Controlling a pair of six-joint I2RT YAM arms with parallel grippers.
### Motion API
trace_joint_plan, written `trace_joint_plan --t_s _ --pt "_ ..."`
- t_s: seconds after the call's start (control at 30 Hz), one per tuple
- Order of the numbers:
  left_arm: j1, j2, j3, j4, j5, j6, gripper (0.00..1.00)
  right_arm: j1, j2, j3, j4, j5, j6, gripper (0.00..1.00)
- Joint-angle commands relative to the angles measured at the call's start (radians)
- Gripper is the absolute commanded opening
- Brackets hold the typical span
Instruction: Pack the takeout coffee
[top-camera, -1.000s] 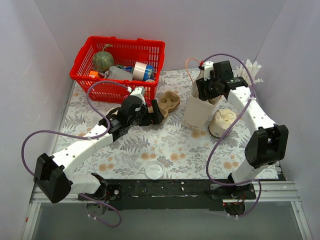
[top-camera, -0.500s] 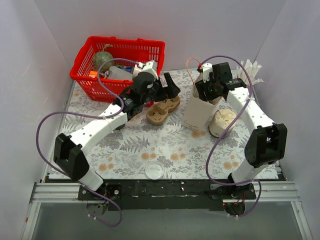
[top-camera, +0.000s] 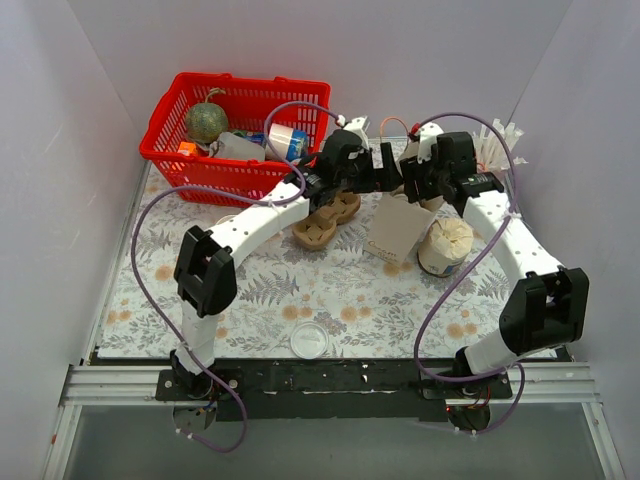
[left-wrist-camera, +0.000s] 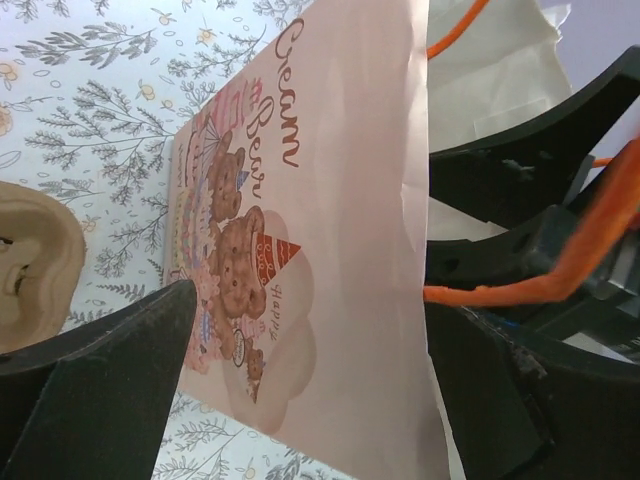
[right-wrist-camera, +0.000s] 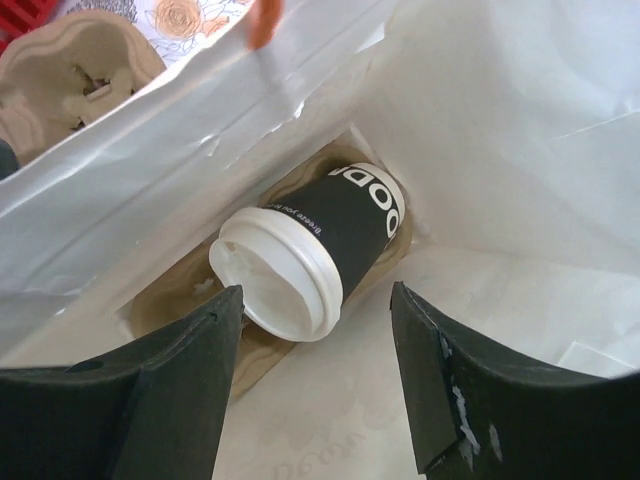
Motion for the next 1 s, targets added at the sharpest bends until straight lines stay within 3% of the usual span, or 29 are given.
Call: trace_joint_plan --t_s 0.0,0.03,0.17,0.23,0.3,0.43,0.53,0.73,0.97 --pt "-0.049 0.026 0.116 -0.095 -0.048 0.081 0.91 -0.015 -0.060 -0.031 0.092 0.013 0.094 0.68" --pt "-0.055 0.034 0.137 -0.115 -0.060 0.087 0.87 -0.015 -0.072 -0.043 0.093 0.013 0.108 0.68" --pt "-0.086 0.063 0.179 -0.150 -0.148 0.141 0.49 -0.017 -0.158 -0.088 0.118 0.025 0.150 0.68" --pt "-0.103 0.068 0.190 -0.164 -0.163 0.178 0.44 -0.017 -0.179 -0.100 0.104 -0.016 0.159 0.68" --pt "-0.126 0.063 0.196 -0.173 -0.197 0.204 0.26 -0.017 -0.205 -0.115 0.092 -0.059 0.162 0.68" --pt "-0.182 0.007 0.165 -0.179 -0.356 0.297 0.15 -0.017 -0.262 -0.157 0.098 -0.153 0.168 0.67" --pt "-0.207 -0.036 0.110 -0.188 -0.395 0.285 0.01 -0.012 -0.302 -0.171 0.084 -0.168 0.188 0.67" --pt "-0.210 -0.132 0.038 -0.185 -0.327 0.230 0.00 -0.011 -0.287 -0.172 0.072 -0.066 0.136 0.67" --pt "-0.212 -0.201 -0.019 -0.185 -0.292 0.222 0.00 -0.011 -0.242 -0.129 0.037 -0.089 0.007 0.68"
